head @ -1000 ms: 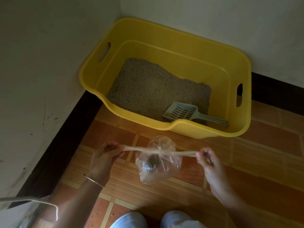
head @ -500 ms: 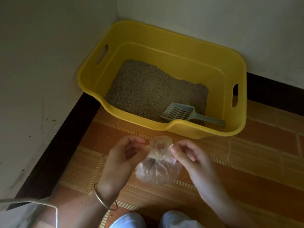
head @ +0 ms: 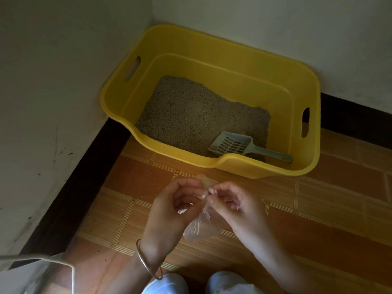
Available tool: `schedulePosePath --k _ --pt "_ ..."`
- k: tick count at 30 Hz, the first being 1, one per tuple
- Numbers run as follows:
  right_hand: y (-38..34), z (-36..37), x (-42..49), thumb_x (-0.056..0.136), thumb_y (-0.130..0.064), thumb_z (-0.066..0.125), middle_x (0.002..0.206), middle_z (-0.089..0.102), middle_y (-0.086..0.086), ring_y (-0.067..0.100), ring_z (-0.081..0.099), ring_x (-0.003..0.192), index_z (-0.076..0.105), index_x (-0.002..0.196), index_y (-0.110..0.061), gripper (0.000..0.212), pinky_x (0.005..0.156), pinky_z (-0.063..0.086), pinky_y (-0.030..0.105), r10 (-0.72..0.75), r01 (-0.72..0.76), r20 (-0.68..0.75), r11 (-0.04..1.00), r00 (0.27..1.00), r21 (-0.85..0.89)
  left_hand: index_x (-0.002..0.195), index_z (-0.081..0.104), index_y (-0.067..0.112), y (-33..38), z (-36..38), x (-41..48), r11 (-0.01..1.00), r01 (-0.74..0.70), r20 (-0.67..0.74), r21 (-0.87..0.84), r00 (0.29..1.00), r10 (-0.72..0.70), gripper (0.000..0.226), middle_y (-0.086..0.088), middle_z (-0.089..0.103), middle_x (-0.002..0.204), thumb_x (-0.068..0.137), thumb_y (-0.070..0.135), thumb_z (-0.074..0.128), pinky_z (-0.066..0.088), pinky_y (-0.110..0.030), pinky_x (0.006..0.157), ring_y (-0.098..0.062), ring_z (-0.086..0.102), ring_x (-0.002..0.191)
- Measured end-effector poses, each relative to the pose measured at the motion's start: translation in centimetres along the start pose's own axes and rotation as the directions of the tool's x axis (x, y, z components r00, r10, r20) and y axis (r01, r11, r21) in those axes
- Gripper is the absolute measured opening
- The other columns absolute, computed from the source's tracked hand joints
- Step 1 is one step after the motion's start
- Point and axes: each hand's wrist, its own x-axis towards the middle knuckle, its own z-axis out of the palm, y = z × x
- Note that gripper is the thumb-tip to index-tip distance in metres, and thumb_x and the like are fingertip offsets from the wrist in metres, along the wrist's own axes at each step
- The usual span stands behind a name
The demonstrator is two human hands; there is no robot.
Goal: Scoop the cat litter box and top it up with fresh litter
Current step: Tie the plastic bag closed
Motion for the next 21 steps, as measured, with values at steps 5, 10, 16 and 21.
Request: schedulePosePath --k 5,10,16,21 --pt "-0.1 0.2 0.2 0.071 -0.029 0.074 0.085 0.068 -0.012 0.002 0.063 0.078 0.062 0.085 -0.023 0.02 0.07 0.046 0.014 0.007 -0.006 -0.031 1.0 0.999 0.018 0.101 0.061 0.019 -0.2 0.1 -0.2 0.997 -0.026 0.034 0.069 0.999 0.024 0.035 0.0 0.071 0.092 0.067 0.012 0.068 0.053 -0.024 0.073 -0.015 0.068 0.079" --pt "0.2 0.4 0.6 0.075 -0.016 0.074 0.08 0.068 -0.004 0.006 0.063 0.076 0.061 0.083 -0.024 0.017 0.069 0.047 0.017 0.024 -0.025 -0.037 0.999 0.999 -0.042 0.1 0.061 0.024 -0.2 0.0 -0.2 0.98 -0.056 0.068 0.19 0.997 0.044 0.037 0.013 0.068 0.095 0.069 0.008 0.067 0.052 -0.022 0.072 -0.012 0.069 0.078" --pt "-0.1 -0.2 0.1 0.085 -0.015 0.062 0.085 0.066 -0.017 -0.001 0.062 0.078 0.064 0.092 -0.028 0.015 0.067 0.047 0.013 -0.025 0.034 0.061 0.989 0.998 -0.146 0.103 0.059 0.04 -0.8 -1.4 0.5 0.813 -0.203 0.102 0.546 0.979 0.175 0.04 0.019 0.059 0.104 0.069 0.026 0.073 0.045 -0.013 0.072 0.0 0.058 0.09" --pt "-0.8 -0.9 0.1 0.085 -0.02 0.063 0.093 0.064 -0.023 -0.005 0.059 0.088 0.061 0.091 -0.039 0.02 0.074 0.043 0.01 -0.096 0.129 0.153 0.966 0.984 -0.223 0.102 0.06 0.043 -1.8 -1.5 1.4 0.73 -0.306 0.175 0.611 0.952 0.252 0.032 0.024 0.055 0.107 0.072 0.054 0.057 0.042 -0.018 0.078 -0.001 0.051 0.099"
